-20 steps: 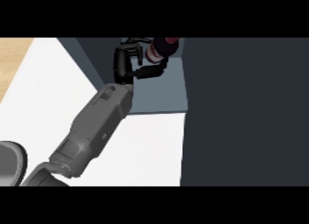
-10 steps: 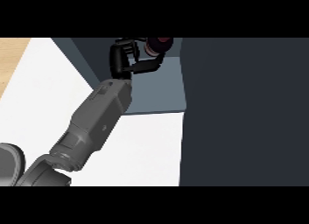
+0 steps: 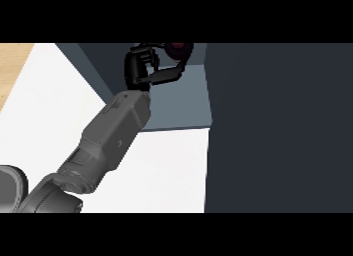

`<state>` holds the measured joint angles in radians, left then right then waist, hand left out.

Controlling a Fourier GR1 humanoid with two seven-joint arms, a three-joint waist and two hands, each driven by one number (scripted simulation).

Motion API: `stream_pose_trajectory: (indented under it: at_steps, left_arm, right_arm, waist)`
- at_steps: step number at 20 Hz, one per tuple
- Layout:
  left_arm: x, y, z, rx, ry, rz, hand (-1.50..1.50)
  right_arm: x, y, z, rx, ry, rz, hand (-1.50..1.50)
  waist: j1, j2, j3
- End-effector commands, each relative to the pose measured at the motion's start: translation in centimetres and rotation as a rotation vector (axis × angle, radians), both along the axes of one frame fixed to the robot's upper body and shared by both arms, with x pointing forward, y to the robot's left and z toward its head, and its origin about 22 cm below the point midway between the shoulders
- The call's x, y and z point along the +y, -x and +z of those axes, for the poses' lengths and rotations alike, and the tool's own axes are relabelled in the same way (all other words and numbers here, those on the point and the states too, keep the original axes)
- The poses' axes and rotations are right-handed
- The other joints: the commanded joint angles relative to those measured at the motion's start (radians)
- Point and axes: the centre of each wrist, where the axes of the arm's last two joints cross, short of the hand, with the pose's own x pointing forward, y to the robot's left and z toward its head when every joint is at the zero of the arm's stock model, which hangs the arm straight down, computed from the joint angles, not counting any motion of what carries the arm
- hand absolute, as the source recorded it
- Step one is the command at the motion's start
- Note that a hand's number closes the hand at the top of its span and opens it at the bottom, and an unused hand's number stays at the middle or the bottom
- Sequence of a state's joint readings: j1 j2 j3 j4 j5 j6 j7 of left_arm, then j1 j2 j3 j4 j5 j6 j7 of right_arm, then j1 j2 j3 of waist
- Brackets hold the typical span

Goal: Pick up the wine, place it into the cabinet and close the cabinet

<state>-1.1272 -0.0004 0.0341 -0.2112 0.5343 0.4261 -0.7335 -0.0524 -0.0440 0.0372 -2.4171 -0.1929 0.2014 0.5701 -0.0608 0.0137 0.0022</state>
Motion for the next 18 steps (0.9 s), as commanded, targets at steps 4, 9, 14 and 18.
stream_pose_trajectory:
  at_steps: [4, 9, 14, 18]
  left_arm:
    - [1.9, 0.0, -1.1, 0.025, -0.044, 0.035, 1.50]
    - [1.2, 1.2, -3.2, 0.051, -0.105, 0.057, -1.50]
    - [1.7, 0.8, -2.6, 0.064, -0.127, 0.069, -1.50]
    - [3.1, 0.8, -3.0, 0.082, -0.185, 0.083, -1.50]
  right_arm:
    - [0.0, 1.7, 0.7, -0.047, -0.016, 0.015, -1.50]
    - [-0.2, 1.3, 1.3, -0.045, -0.021, 0.029, -1.50]
    - [-0.7, 0.9, 0.0, -0.035, -0.016, 0.013, -1.50]
    - [0.2, 2.5, 1.7, -0.044, -0.043, 0.031, -1.50]
  waist:
    - [-0.001, 0.006, -0.003]
    - [-0.011, 0.011, -0.003]
    - [-0.007, 0.009, -0.002]
    - [-0.013, 0.007, -0.004]
